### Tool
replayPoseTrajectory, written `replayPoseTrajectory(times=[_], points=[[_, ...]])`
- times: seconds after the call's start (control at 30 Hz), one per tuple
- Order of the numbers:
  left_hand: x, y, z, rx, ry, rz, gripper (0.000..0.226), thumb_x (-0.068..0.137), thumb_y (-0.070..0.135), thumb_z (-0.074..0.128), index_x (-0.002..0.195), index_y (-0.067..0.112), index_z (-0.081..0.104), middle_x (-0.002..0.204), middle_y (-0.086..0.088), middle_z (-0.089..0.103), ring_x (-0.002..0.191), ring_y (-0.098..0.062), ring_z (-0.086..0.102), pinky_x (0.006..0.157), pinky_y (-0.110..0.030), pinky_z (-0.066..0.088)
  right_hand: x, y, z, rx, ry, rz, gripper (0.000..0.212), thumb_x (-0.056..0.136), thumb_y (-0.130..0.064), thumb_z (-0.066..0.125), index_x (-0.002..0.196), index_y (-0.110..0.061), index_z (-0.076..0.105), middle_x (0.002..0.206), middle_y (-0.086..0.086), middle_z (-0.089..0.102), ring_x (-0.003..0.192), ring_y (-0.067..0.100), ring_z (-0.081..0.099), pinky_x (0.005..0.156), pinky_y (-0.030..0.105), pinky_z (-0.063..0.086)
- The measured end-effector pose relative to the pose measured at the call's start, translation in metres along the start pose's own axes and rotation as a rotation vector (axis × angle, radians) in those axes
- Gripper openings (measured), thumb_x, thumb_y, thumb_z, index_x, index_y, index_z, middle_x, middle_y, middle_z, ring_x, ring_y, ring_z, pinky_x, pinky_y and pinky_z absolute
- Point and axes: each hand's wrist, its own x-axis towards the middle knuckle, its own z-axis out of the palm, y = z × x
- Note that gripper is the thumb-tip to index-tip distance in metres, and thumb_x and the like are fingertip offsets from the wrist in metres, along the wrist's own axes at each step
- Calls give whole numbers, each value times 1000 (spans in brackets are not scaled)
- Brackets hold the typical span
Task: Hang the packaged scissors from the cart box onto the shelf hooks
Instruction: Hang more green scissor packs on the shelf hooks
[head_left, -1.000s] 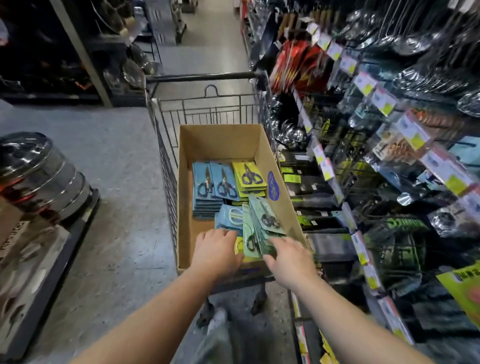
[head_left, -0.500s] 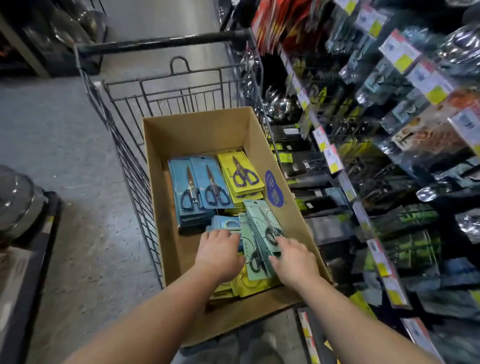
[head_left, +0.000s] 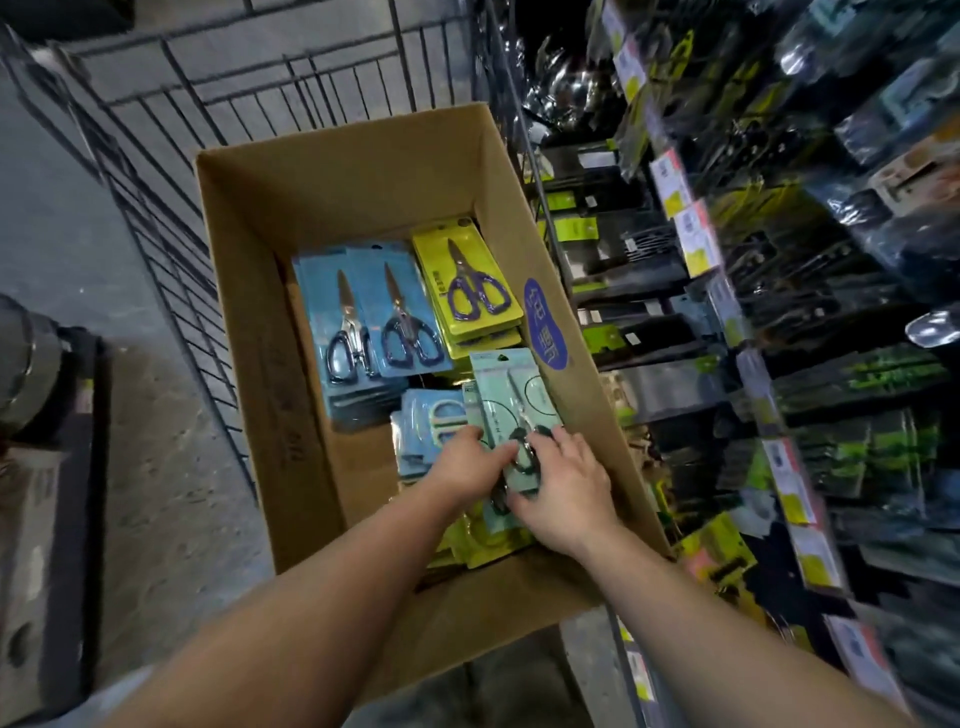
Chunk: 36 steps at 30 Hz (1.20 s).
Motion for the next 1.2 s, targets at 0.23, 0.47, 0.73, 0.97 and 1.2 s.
replayPoseTrajectory(times=[0.23, 0.47, 0.73, 0.97, 1.2], points=[[12, -3, 20, -391, 51, -189, 54, 79, 43, 76, 117, 8, 60, 102, -14, 71, 82, -30, 70, 62, -41, 61, -1, 4, -9, 301, 42, 20, 55, 84, -34, 63, 136, -28, 47, 140, -4, 47, 132, 19, 41, 114, 38, 31], [0, -7, 15, -477, 62, -211, 28, 85, 21, 75, 102, 2, 64, 87, -19, 70, 63, -25, 61, 61, -34, 48, -1, 1, -5, 362, -6, 165, 78, 87, -36, 59, 154, -30, 19, 161, -3, 20, 142, 30, 34, 114, 48, 32], [-11, -22, 7, -534, 49, -195, 20, 89, 15, 71, 107, 9, 63, 95, -13, 75, 84, -32, 74, 75, -48, 62, 4, 3, -9, 632, -8, 345, 62, 92, -21, 59, 149, -24, 34, 136, 0, 57, 119, 25, 57, 94, 32, 47], [-21, -35, -3, -545, 39, -171, 28, 86, 12, 71, 111, 6, 60, 100, -17, 73, 96, -37, 71, 87, -57, 56, 10, 7, 6, 770, -91, 406, 36, 81, -23, 60, 116, -20, 66, 110, -2, 71, 97, 21, 65, 91, 42, 56], [-39, -39, -7, -566, 18, -140, 19, 91, 12, 66, 108, 6, 61, 98, -16, 74, 88, -33, 73, 79, -47, 61, 5, 17, 6, 886, -87, 382, 8, 88, -21, 64, 85, -13, 64, 91, 6, 71, 82, 23, 66, 62, 28, 51]])
